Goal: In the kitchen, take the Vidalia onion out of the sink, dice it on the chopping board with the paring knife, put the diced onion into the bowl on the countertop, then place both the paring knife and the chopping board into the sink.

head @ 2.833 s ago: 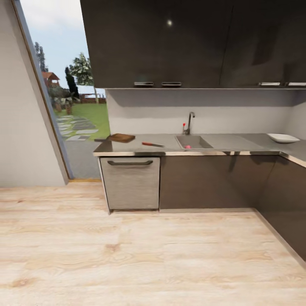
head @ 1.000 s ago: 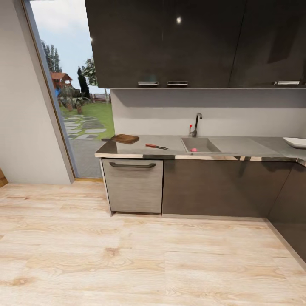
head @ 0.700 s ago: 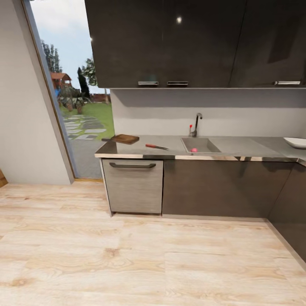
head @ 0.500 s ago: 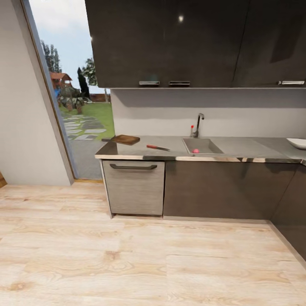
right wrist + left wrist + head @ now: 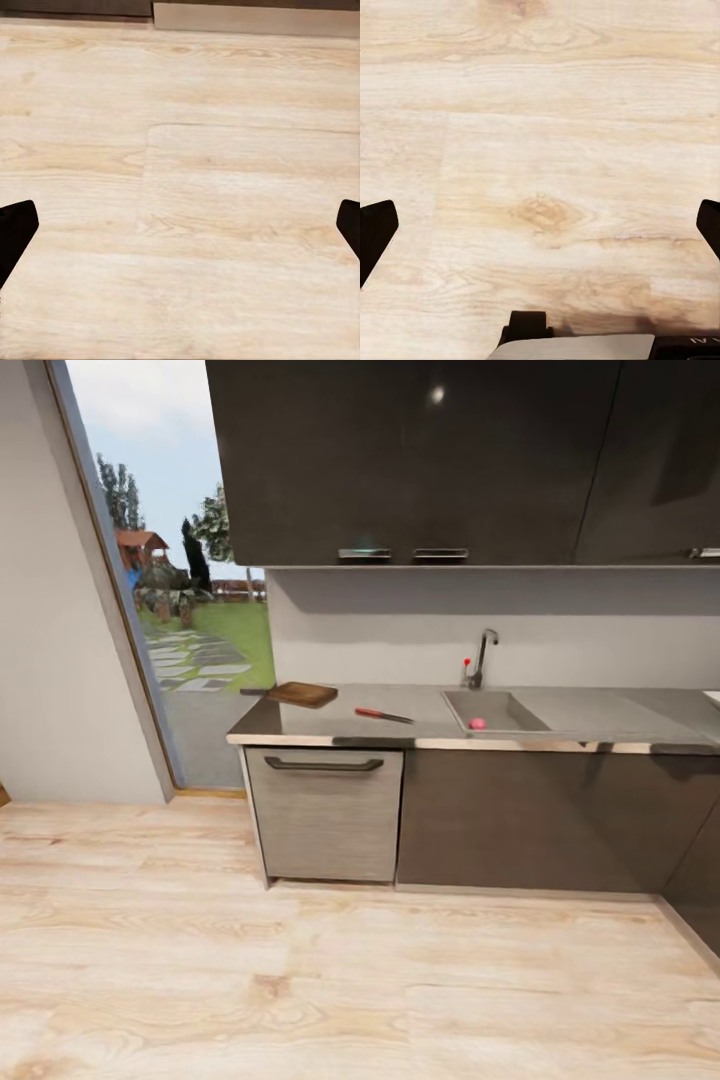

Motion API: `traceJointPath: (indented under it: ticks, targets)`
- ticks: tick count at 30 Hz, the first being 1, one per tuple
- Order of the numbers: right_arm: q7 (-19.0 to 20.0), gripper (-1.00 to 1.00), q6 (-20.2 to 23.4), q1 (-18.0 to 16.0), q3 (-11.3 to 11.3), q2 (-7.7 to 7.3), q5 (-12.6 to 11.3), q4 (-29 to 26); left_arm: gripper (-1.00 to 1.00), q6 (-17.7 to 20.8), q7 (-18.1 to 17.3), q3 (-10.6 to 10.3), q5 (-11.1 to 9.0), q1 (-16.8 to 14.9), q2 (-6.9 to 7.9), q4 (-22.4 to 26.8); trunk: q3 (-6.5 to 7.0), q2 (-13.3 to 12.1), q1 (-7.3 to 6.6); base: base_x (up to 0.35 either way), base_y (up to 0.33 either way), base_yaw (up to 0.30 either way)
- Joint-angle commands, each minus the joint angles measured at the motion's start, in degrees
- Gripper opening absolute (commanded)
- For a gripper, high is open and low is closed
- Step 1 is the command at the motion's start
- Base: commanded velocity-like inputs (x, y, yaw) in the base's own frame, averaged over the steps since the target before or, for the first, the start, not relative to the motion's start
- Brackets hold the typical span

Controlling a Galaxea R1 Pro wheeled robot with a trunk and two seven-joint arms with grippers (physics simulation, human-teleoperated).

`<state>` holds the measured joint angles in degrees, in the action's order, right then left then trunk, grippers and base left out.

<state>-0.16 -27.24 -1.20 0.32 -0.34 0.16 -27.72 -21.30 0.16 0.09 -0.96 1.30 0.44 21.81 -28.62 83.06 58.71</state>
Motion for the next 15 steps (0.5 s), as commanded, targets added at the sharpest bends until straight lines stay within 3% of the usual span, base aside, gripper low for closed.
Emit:
traceJointPath:
  ticks: [1, 11, 15]
  targets:
    - [-0.02, 1.0, -0.16, -0.03, 0.03, -0.01, 0.02, 0.03, 1.0, -0.13, 0.02, 0.0, -0.09, 0.02, -0.02, 0.14, -0.04, 0.02, 0.02, 0.089, 0.048, 0.0]
    - [-0.02, 1.0, -0.18, -0.03, -0.03, -0.01, 0.02, 0.04, 1.0, -0.4, 0.02, 0.03, -0.09, 0.02, 0.0, 0.03, -0.04, 0.02, 0.02, 0.019, 0.01, 0.0]
    - [-0.02, 1.0, -0.12, -0.03, 0.01, -0.01, 0.02, 0.1, 1.0, -0.36, 0.02, 0.08, -0.09, 0.02, 0.0, -0.05, 0.67, -1.58, -0.86, 0.0, 0.0, 0.0]
